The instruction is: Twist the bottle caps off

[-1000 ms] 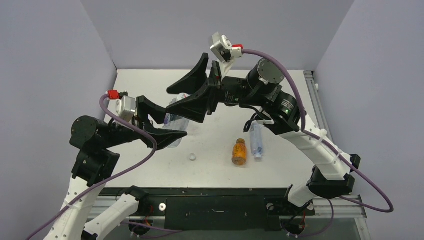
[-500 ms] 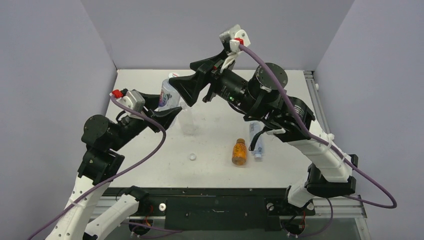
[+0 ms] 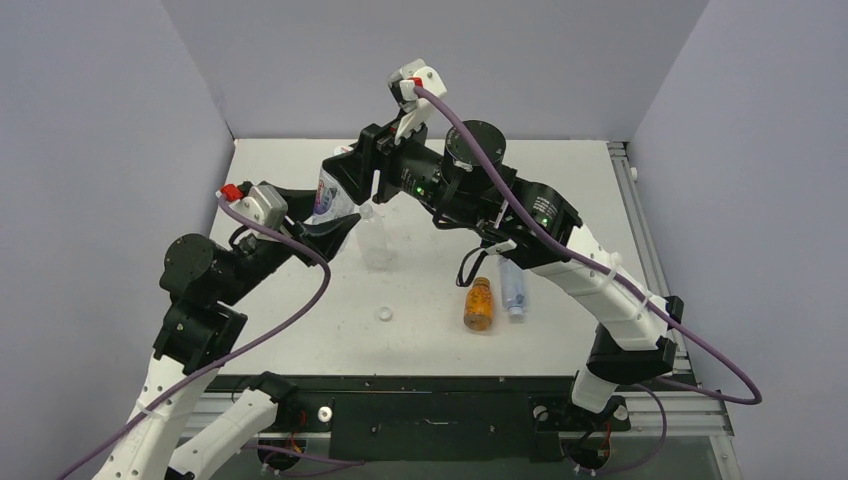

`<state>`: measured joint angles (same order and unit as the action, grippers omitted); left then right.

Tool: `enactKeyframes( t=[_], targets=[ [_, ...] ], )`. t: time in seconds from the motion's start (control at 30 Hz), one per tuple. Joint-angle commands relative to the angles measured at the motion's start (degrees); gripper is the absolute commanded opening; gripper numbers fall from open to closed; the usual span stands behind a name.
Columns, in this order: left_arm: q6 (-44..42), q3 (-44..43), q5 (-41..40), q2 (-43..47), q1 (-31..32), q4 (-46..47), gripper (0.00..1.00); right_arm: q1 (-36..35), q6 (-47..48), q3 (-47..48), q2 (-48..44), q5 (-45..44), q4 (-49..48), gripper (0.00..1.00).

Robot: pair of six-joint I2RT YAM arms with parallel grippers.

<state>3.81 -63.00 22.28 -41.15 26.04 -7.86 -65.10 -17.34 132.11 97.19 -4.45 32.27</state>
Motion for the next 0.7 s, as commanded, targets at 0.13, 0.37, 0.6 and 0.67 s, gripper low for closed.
enactKeyframes(
  t=[0.13, 0.37, 0.6, 0.67],
  targets=[
    [0.3, 0.1, 1.3, 0.7, -0.1, 2.4, 0.0, 0.7, -1.9, 0.6, -1.5, 3.0, -3.7, 0.39],
    [1.2, -0.2, 3.0, 0.7, -0.1, 2.6, 0.0, 0.8, -2.2, 0.9, -0.4, 3.9, -4.6, 0.38],
    [3.0, -1.0, 3.6, 0.2, -0.1, 2.8, 0.11, 1.0, -2.2, 0.4, -0.4, 7.0, -4.0, 0.0],
    [4.4, -1.3, 3.2, -0.2, -0.1, 3.2, 0.15, 0.9, -2.0, -0.8, -1.1, 7.6, -4.4, 0.0]
  ],
)
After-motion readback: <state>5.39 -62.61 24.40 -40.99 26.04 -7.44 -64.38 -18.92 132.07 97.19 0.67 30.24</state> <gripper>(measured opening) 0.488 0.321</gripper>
